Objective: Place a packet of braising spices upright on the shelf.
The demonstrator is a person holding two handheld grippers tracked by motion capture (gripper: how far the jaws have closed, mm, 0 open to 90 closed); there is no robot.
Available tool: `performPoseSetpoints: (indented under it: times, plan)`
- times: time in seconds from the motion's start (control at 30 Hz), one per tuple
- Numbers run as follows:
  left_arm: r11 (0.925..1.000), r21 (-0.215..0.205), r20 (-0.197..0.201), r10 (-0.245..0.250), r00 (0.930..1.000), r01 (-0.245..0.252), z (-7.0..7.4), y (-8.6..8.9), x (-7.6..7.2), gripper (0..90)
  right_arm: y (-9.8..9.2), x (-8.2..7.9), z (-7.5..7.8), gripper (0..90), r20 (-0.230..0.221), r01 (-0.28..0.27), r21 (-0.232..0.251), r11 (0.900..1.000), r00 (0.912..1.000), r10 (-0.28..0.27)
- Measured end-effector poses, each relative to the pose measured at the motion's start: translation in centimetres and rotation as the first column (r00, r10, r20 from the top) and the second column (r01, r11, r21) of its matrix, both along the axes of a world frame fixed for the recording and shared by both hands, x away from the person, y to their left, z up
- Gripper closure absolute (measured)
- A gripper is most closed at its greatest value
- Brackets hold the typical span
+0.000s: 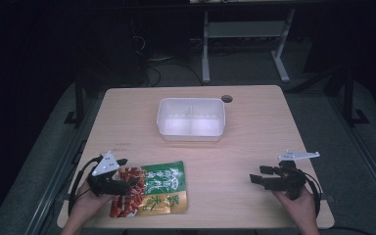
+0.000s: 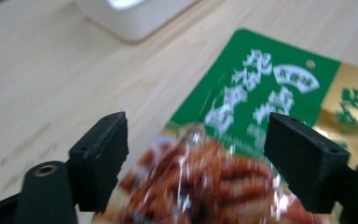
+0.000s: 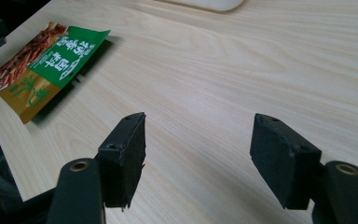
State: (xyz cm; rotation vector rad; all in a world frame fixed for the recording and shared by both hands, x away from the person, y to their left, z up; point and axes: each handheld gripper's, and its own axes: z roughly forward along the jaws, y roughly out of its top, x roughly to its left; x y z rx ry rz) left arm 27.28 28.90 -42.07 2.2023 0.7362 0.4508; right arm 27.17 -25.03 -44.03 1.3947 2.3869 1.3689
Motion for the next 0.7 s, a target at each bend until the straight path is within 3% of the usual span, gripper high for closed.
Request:
performPoseSetpoints:
  times: [0.07,0.1,0.13,0.2,0.3,0.53,0.7]
  plan:
    - [0.9991,0.038,-0.030,-0.017,0.9994,0.018,-0.1,0.1,0.0,22.3,0.3,0.0,0.0,34.3,-0.006,-0.007,-0.003,1.000,1.0000,0.007]
    - [0.9991,0.038,-0.030,-0.017,0.9994,0.018,-0.1,0.1,0.0,22.3,0.3,0.0,0.0,34.3,-0.006,-0.007,-0.003,1.000,1.0000,0.007]
    - [0.9957,0.081,-0.025,-0.044,0.9987,0.046,-0.3,-0.1,-0.2,22.4,0.9,0.0,0.1,33.8,-0.001,-0.021,-0.007,1.000,0.9998,0.021]
    - [0.9930,0.098,-0.027,-0.063,0.9977,0.065,-0.4,-0.3,-0.3,23.2,1.5,0.0,0.2,32.8,0.005,-0.035,-0.026,0.999,0.9994,0.036]
    - [0.9910,0.106,-0.046,-0.077,0.9960,0.082,-0.6,-0.5,-0.2,23.4,2.2,0.0,0.1,32.3,0.002,-0.050,-0.044,0.998,0.9987,0.050]
    - [0.9870,0.128,-0.072,-0.089,0.9934,0.098,-1.0,-0.7,-0.1,23.8,3.2,0.1,0.5,31.2,0.006,-0.075,-0.032,0.997,0.9972,0.075]
    - [0.9847,0.126,-0.078,-0.111,0.9908,0.120,-0.9,-0.7,-0.3,26.1,5.5,0.8,1.2,31.0,0.012,-0.124,-0.047,0.991,0.9921,0.125]
